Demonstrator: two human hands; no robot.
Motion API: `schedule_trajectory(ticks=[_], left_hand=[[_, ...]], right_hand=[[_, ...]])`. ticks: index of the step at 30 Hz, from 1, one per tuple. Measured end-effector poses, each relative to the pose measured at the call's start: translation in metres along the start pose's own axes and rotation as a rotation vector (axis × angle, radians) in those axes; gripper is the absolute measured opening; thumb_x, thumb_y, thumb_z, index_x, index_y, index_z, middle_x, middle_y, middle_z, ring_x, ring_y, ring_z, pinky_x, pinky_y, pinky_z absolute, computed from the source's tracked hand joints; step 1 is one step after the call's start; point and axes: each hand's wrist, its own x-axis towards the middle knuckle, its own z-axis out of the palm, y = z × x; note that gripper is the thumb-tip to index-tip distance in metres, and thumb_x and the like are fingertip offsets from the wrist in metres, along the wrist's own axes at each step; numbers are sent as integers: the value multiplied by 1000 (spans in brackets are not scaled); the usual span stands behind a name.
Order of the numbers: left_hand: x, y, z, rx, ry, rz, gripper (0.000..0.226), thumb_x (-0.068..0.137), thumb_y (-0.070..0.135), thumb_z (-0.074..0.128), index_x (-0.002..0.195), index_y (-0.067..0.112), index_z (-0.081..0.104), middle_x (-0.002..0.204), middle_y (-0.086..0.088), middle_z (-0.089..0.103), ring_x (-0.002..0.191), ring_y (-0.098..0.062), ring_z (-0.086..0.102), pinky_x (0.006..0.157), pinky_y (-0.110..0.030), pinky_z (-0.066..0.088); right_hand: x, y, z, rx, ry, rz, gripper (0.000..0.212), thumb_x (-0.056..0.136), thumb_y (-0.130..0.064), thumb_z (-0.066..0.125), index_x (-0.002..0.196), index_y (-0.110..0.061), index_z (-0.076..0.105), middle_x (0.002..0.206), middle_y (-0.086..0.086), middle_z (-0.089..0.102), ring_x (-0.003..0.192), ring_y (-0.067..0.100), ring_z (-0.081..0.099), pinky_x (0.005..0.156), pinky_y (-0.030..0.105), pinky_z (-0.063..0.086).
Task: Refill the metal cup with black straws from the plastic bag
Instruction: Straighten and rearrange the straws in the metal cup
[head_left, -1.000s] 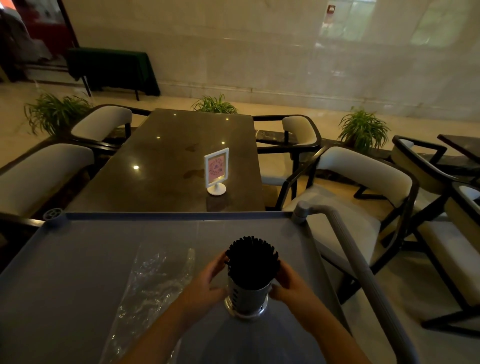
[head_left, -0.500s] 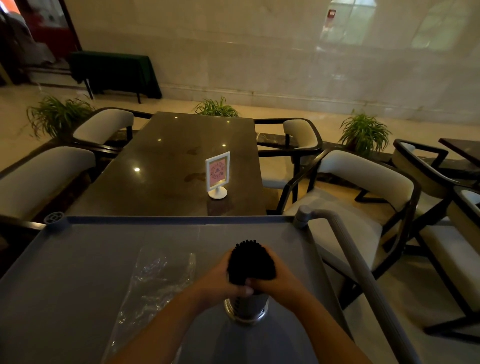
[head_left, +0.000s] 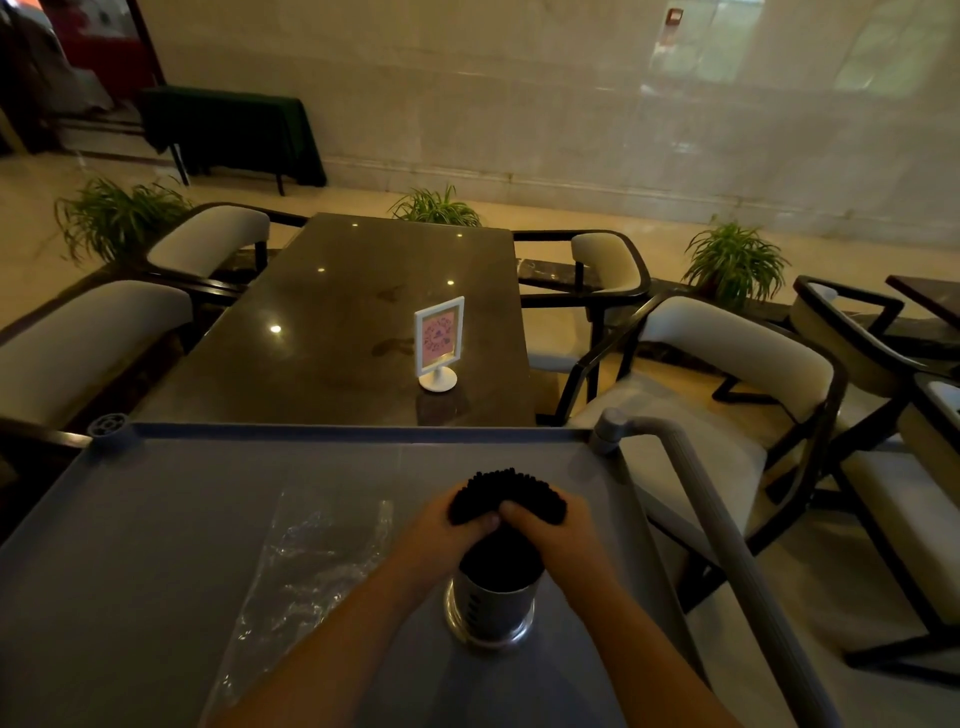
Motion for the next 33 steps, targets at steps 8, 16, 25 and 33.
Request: schedule_trajectory(ticks=[8, 16, 25, 33], left_hand=[[2, 1, -5, -48, -82, -67, 36, 78, 23, 76, 112, 34, 70, 115, 3, 75, 110, -13, 69, 95, -31, 52], [3, 7, -4, 158, -206, -40, 73, 54, 22, 85, 120, 32, 57, 116, 2, 69, 111, -15, 65, 93, -31, 55], [-5, -4, -6, -7, -111, -31, 50, 61, 24, 87, 103, 44, 72, 111, 5, 76, 109, -16, 70, 91, -31, 55], [-2, -6, -7, 39, -50, -36, 48, 66, 18, 85, 108, 36, 70, 109, 3, 77, 108, -17, 70, 92, -33, 55]], right_hand=[[3, -5, 0, 121, -58, 117, 14, 84, -14, 73, 86, -27, 72, 84, -4, 77, 80, 4, 73, 63, 16, 55], [-4, 3, -2, -54, -202, 124, 56, 75, -23, 82, 122, -23, 51, 114, -3, 62, 104, 7, 61, 71, 16, 52], [-11, 17, -14, 88, -187, 112, 44, 74, -33, 80, 115, -30, 64, 109, -11, 73, 102, 4, 68, 75, 15, 54], [-10, 17, -12, -21, -154, 53, 31, 76, -35, 74, 105, -33, 65, 101, -4, 75, 99, 6, 69, 76, 17, 55]])
